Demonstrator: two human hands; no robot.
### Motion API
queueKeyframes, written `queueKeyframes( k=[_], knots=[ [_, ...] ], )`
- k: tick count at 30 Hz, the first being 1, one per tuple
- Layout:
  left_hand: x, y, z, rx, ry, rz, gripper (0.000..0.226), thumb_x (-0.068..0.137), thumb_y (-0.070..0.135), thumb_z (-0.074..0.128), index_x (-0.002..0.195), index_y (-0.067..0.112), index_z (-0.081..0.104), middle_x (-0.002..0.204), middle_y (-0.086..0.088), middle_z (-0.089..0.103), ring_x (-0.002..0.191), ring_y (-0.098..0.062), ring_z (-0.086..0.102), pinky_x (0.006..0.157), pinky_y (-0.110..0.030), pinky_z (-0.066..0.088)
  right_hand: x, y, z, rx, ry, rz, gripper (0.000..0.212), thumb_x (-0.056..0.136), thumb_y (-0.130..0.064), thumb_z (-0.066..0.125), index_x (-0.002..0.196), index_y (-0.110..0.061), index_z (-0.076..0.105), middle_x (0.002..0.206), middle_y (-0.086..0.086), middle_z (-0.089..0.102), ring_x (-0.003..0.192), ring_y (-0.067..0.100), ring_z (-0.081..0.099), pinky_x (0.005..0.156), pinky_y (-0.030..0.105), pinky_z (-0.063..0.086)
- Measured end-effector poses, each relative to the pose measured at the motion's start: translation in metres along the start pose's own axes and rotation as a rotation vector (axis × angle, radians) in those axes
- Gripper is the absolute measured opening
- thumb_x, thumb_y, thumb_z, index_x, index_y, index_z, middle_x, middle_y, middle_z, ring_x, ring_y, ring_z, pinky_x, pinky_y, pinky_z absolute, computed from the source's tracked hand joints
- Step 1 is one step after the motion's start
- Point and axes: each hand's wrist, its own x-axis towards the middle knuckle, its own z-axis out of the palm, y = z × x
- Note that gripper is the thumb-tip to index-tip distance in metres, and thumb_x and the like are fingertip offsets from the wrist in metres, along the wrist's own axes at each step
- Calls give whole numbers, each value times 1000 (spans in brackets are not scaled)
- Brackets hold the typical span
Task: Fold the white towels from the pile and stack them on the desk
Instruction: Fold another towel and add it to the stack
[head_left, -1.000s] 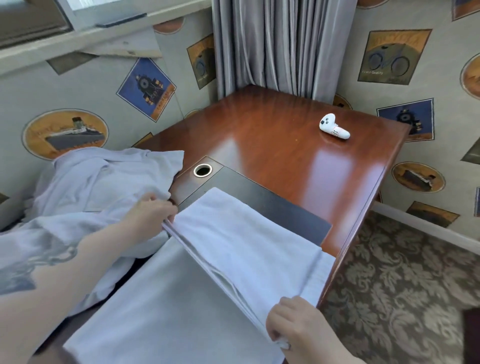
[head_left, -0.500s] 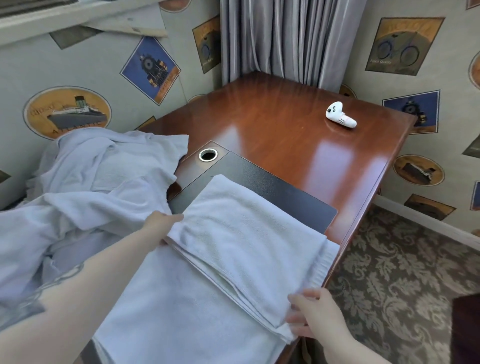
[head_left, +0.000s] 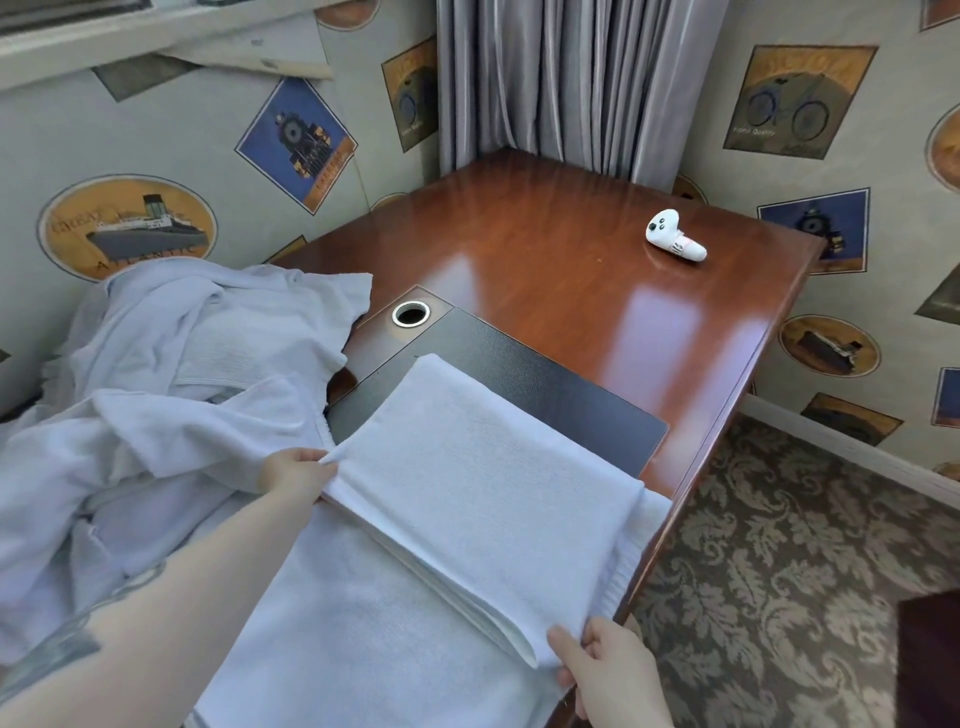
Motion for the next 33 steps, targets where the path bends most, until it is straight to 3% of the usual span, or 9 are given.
queueKeyframes(
  k=[4,9,13,15,17,19,21,28,33],
  knots=[
    [-6,2,2,235,77,161,18,84,-4,64,99,4,70,82,-11,66,63,-22,54,59,-27,43,3,1,1,-66,-28,9,38,80,-40,71,65,-17,45,56,-7,59,52,-2,52,56,15,39],
    [-40,10,24,554,190,546,41,79,-11,50,114,7,63,115,-13,63,107,-34,53,91,-39,41,8,-4,-7,-405,-54,-80,45,63,-67,58,64,-25,45,65,-10,56,66,-1,50,59,18,40],
    [-108,-2,82,740,-40,1012,49,95,14,52,143,15,44,155,-6,34,146,-28,24,120,-46,10,31,-30,-24,-425,474,-570,39,68,-60,61,65,-27,39,57,-12,44,56,4,43,52,20,30],
    [-134,-25,111,914,-180,973,61,102,45,27,155,27,4,163,7,-9,148,-16,-18,117,-41,-17,56,-57,-20,-367,533,-826,20,80,-40,68,92,-26,59,93,-12,62,90,14,60,77,28,45],
    [-144,-44,125,1008,-246,911,71,94,61,9,154,29,-12,159,9,-25,141,-13,-35,115,-41,-22,84,-78,-14,-530,347,-747,50,97,-39,51,142,-21,42,154,-2,35,144,22,28,115,38,21],
    [-143,-50,127,1053,-226,914,79,87,66,0,154,28,-14,159,9,-24,142,-14,-34,117,-42,-18,110,-74,-8,-741,281,-646,60,102,-47,30,156,-29,8,164,-6,-5,151,18,-7,120,42,-4],
    [-138,-50,126,1102,-217,930,81,85,69,-1,153,30,-16,159,9,-27,143,-15,-33,118,-43,-16,122,-52,-9,-850,244,-613,62,100,-54,21,155,-36,-4,164,-7,-12,151,21,-10,119,46,-8],
    [-135,-44,127,1078,-329,865,74,91,71,13,150,39,-21,151,19,-38,141,-10,-35,114,-42,-21,124,-40,-18,-781,225,-657,63,99,-56,30,156,-38,7,165,-4,2,152,24,3,121,42,-1],
    [-79,24,117,1188,-331,1088,50,102,22,40,147,40,29,161,20,2,149,-9,1,116,-39,-6,137,-61,-68,-451,85,-382,69,72,-46,75,135,-33,49,132,-6,55,123,19,49,99,34,39]
  ],
)
